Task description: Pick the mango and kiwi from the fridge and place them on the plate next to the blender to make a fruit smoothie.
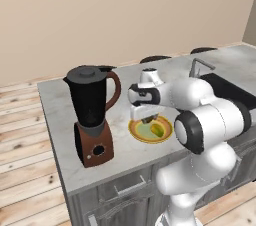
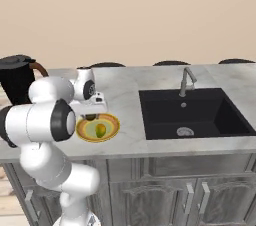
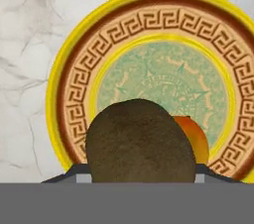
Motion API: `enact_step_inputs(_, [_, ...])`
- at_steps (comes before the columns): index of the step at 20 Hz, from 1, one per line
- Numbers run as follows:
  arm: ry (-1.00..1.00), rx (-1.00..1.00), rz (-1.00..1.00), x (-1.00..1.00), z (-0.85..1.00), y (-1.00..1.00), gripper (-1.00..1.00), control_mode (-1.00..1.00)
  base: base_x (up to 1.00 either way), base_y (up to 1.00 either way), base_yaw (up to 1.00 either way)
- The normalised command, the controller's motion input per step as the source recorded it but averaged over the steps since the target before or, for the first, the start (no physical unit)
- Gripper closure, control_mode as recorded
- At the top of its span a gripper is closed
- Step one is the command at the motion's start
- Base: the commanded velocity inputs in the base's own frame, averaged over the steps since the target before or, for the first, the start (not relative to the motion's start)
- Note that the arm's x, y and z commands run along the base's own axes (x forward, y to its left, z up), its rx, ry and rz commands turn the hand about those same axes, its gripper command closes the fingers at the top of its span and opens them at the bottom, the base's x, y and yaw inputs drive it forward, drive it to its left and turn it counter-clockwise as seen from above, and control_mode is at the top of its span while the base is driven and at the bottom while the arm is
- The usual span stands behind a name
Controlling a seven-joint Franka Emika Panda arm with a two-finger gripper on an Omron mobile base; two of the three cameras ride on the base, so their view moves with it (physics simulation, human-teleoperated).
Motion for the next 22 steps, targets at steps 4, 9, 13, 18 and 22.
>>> enact_step_inputs(4, [-0.14, 0.0, 0.0, 0.12, -0.67, 0.0, 1.0, -1.0, 0.0, 0.0, 0.0])
enact_step_inputs(9, [-0.09, 0.0, 0.0, 0.0, -0.44, 0.03, 1.0, -1.0, 0.0, 0.0, 0.0])
enact_step_inputs(13, [-0.06, 0.0, 0.0, 0.0, -0.29, 0.08, -1.0, -1.0, 0.0, 0.0, 0.0])
enact_step_inputs(18, [-0.11, 0.0, 0.0, -0.14, -0.01, 0.01, -1.0, -1.0, 0.0, 0.0, 0.0])
enact_step_inputs(22, [-0.12, 0.0, 0.0, -0.37, 0.28, -0.05, -1.0, -1.0, 0.0, 0.0, 0.0])
